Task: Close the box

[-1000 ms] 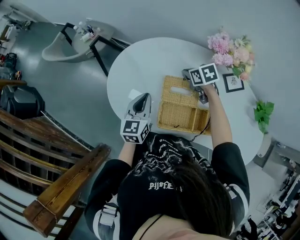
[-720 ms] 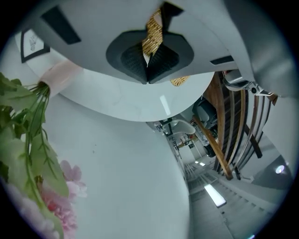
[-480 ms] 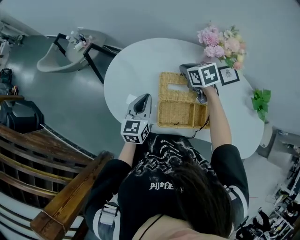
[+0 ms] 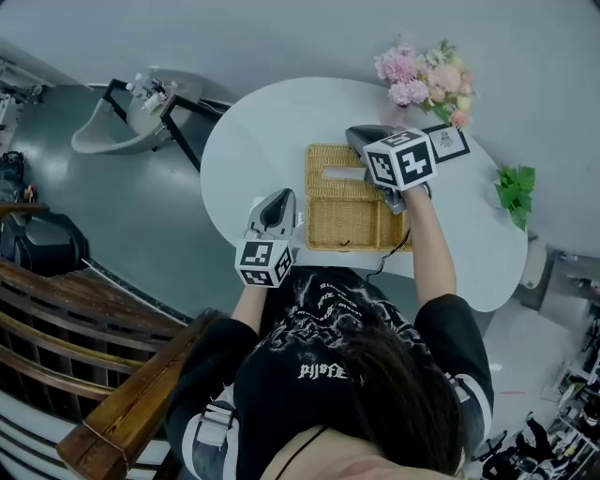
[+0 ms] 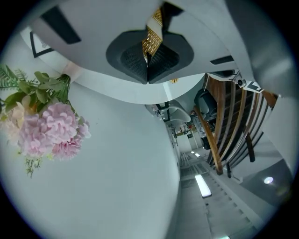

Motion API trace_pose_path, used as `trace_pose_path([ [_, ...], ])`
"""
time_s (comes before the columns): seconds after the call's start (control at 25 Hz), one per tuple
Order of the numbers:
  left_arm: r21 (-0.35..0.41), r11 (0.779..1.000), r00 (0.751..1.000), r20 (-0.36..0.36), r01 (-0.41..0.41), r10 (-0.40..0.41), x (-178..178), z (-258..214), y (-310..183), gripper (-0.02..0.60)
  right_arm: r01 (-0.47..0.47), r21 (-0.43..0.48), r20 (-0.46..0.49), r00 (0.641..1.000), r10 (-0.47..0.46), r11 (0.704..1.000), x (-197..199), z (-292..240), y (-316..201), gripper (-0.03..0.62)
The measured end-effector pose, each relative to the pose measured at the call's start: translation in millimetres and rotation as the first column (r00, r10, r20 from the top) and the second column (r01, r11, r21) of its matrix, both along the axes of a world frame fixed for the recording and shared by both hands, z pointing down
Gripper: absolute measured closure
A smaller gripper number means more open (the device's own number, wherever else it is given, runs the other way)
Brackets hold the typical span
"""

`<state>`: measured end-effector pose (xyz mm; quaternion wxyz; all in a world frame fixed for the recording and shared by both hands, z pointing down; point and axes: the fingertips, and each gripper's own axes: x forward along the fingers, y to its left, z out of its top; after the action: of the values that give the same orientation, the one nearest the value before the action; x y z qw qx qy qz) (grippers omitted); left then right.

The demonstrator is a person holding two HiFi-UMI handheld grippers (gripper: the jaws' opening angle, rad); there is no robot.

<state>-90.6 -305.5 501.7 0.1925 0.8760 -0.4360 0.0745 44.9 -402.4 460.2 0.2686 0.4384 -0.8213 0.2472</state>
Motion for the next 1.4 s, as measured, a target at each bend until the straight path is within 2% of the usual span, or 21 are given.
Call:
trace_pose_path([
  [0.32,0.031,0.998,0.999,0.001,0.054,-0.054,14.2,-17.1,34.9,0.554,0.026,0.051,0.011,1.0,-0.027,0.998,-0.6,-20.8,31.8,0.557],
  [0.6,0.039,0.992,0.993,0.009,0.118,-0.119,12.9,-19.2,71.2,0.554,0.039,0.112,0.028,0.999,-0.043,0.993,-9.4,-40.9,71.7,0.557],
  [0.96,0.061,0.991,0.993,0.001,0.121,-0.121,19.8,-23.0,111.1,0.554,0.061,0.165,0.031,0.997,-0.067,0.984,-14.4,-54.9,118.1,0.557],
  [1.4,0.073,0.984,0.987,0.01,0.161,-0.162,15.0,-21.4,145.7,0.554,0.103,0.177,0.029,0.994,-0.11,0.979,-21.2,-51.7,160.6,0.557],
])
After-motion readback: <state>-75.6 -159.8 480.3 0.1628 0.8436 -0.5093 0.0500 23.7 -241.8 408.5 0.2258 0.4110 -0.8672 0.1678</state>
